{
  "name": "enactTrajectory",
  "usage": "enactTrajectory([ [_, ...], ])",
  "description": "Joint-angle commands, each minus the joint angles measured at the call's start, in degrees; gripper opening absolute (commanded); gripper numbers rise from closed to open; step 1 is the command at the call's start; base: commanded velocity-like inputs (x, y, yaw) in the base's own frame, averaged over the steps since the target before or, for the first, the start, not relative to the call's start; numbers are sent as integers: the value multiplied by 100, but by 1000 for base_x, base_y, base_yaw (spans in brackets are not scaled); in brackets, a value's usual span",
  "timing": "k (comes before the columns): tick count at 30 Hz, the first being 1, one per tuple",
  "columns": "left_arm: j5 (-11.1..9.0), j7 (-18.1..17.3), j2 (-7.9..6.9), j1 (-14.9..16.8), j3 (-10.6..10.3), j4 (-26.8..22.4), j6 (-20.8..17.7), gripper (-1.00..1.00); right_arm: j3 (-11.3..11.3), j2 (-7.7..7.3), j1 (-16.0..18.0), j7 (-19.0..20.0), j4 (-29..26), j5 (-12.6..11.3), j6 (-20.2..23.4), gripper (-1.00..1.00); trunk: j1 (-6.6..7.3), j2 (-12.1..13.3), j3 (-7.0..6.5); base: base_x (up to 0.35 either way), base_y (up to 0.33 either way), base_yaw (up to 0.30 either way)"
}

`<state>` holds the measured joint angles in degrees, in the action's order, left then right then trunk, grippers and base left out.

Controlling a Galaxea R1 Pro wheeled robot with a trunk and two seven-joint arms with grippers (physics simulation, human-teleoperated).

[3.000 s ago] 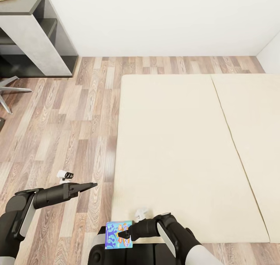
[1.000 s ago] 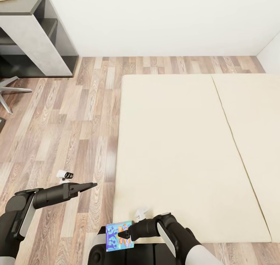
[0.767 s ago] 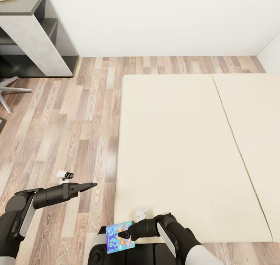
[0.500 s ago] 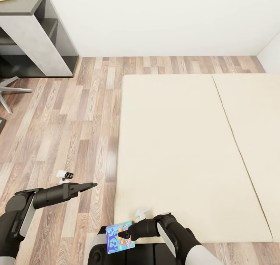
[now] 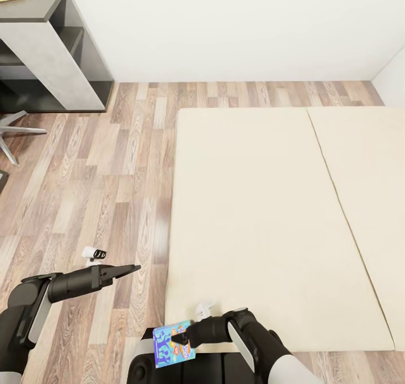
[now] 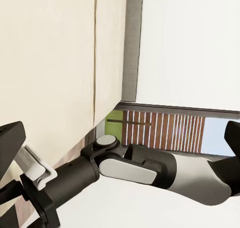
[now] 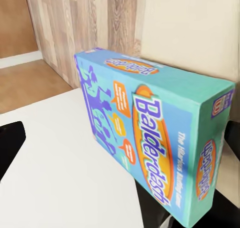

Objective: Put all the toys in the child's room - the three board games (two on the bed and one on the table), the two jigsaw puzzles on the table, and the tennis ball on the table - inside the toy box on the table in the child's room.

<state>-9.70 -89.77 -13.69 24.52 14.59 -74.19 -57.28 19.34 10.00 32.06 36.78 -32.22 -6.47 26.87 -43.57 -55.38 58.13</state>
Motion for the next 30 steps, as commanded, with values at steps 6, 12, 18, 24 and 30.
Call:
enactTrajectory([
  [6,3,-23,0,1,0,-4,-62,100,-67,0,2,-13,-4,-57,55,100,-1,-3,3,0,45,0],
  [12,3,-23,-1,1,0,-7,-62,100,-85,0,2,-13,-4,-56,54,100,-1,-3,3,0,29,0],
  [18,3,-23,-2,1,0,-4,-64,100,-88,0,2,-13,-4,-56,55,100,-1,-3,3,0,5,0],
  [24,3,-23,-2,1,0,-3,-61,100,-88,0,2,-13,-4,-56,55,100,-1,-3,3,0,0,0],
  [30,3,-23,-2,1,0,-6,-61,100,-88,0,2,-13,-4,-56,50,100,-1,-3,3,0,0,0],
])
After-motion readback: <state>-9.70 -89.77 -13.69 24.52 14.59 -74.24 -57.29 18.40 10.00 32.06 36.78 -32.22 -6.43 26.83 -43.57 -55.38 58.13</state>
